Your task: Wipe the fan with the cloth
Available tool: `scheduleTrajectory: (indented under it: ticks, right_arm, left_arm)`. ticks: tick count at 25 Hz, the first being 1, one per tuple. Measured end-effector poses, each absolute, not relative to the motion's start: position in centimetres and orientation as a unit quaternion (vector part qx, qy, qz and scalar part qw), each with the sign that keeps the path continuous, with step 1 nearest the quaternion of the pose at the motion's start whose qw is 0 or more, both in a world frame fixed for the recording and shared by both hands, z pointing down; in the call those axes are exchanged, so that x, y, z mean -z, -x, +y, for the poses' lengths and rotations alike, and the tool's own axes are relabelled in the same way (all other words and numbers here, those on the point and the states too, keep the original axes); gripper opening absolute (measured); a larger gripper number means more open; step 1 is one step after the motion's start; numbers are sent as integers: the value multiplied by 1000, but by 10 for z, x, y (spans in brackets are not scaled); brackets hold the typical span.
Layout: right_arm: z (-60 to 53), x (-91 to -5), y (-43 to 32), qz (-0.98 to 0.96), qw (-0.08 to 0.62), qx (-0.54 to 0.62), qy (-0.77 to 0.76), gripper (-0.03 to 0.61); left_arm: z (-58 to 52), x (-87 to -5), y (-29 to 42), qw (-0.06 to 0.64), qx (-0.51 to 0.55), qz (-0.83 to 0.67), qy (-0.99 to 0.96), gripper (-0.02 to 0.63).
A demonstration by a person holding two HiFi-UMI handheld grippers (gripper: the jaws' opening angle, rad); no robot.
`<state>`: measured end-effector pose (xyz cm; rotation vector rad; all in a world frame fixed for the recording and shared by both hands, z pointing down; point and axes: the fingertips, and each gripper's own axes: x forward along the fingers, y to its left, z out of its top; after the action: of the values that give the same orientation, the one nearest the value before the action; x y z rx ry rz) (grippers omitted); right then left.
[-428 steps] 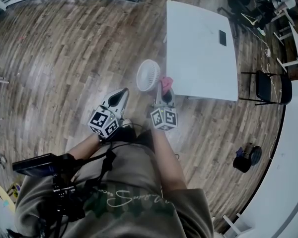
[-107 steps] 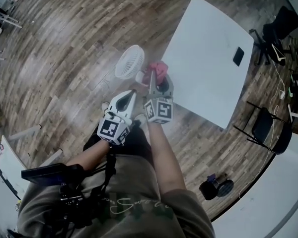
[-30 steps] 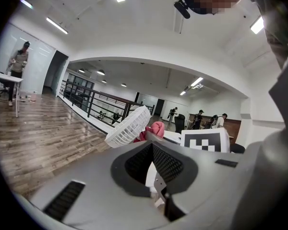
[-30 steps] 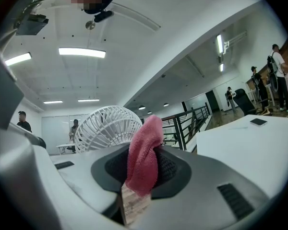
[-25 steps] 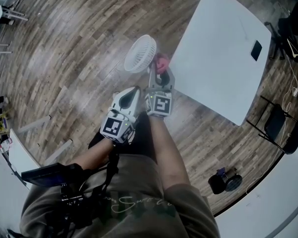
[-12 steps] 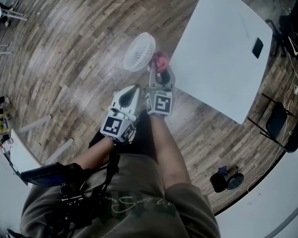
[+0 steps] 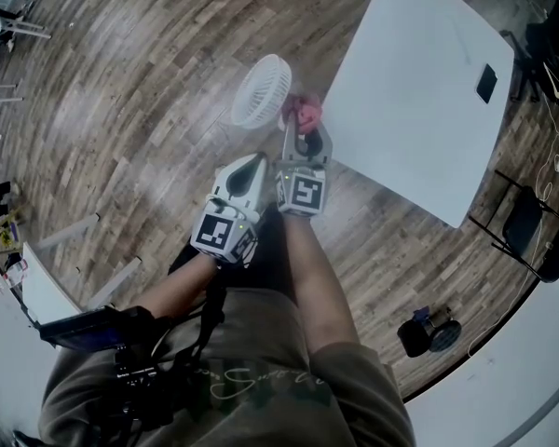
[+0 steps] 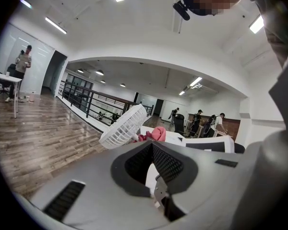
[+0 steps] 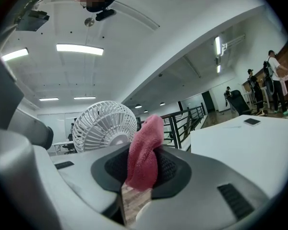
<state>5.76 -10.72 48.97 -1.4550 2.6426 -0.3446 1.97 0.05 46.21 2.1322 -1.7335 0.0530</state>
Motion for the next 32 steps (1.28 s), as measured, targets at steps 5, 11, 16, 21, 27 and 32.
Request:
scheduleTrajectory:
  ticks: [5, 11, 16, 21, 27, 32]
  right_arm:
    - [-104, -493, -57, 864, 42, 118, 487, 110]
    - [-102, -499, -59, 864, 26, 121, 488, 110]
    - [-101, -516, -71, 851, 40, 131, 507, 110]
    - [-101, -532, -78, 843, 18, 140, 518, 110]
    - [-104, -553, -86, 835, -4, 154, 528, 110]
    - [-103, -576, -88, 830, -24, 169, 532, 109]
  left_arm:
    - [-10, -453, -22, 183, -6, -616, -766, 18]
    - [-4, -460, -27, 187, -12, -611, -769, 18]
    - [4, -469, -26, 179, -16, -613, -770, 18]
    - [6, -471, -23, 185, -14, -612, -769, 18]
    - [7, -473, -17, 209, -21, -615, -760, 18]
    - [13, -483, -9, 197, -24, -622, -757, 18]
